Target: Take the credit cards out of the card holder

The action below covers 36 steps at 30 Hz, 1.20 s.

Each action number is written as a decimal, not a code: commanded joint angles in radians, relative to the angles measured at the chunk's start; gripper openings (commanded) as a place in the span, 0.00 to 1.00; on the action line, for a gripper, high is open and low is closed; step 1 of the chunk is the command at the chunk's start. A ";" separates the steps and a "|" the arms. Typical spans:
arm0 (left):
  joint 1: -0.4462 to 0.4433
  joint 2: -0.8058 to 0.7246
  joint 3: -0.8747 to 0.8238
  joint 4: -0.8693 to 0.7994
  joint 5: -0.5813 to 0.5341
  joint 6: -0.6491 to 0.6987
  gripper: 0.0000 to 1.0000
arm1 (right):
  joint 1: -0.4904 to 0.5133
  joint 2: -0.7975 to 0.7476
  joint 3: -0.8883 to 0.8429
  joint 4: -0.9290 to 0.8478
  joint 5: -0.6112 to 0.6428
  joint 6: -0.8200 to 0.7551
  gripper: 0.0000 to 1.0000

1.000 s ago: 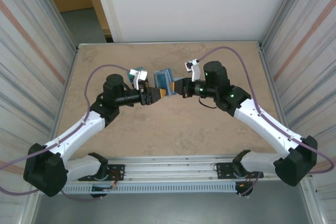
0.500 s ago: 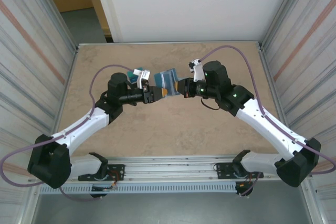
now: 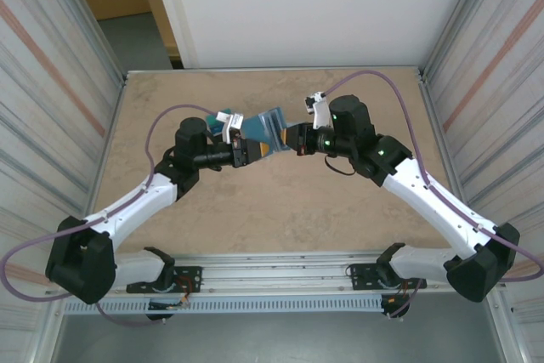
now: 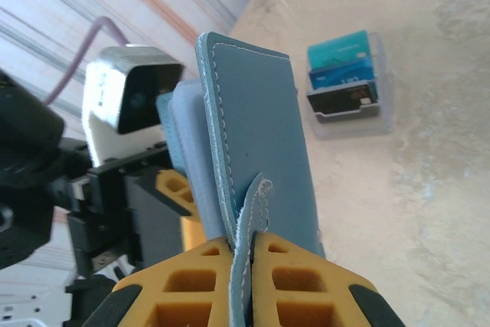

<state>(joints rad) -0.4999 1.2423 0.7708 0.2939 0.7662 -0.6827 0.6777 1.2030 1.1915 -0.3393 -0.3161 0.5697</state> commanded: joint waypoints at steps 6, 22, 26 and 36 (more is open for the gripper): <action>-0.014 0.007 0.033 0.037 0.018 0.005 0.18 | -0.023 0.003 -0.010 0.108 -0.109 0.045 0.03; -0.017 -0.017 0.036 0.017 0.014 0.017 0.18 | -0.053 -0.010 -0.069 0.206 -0.171 0.091 0.06; -0.019 -0.022 0.036 0.017 0.013 0.017 0.18 | -0.052 -0.013 -0.072 0.204 -0.171 0.092 0.06; -0.029 -0.027 0.041 0.014 0.008 0.029 0.18 | -0.054 -0.022 -0.082 0.203 -0.167 0.091 0.08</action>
<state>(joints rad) -0.5148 1.2449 0.7788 0.2932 0.7582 -0.6773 0.6277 1.2037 1.1084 -0.1867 -0.4606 0.6476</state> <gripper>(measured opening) 0.181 0.098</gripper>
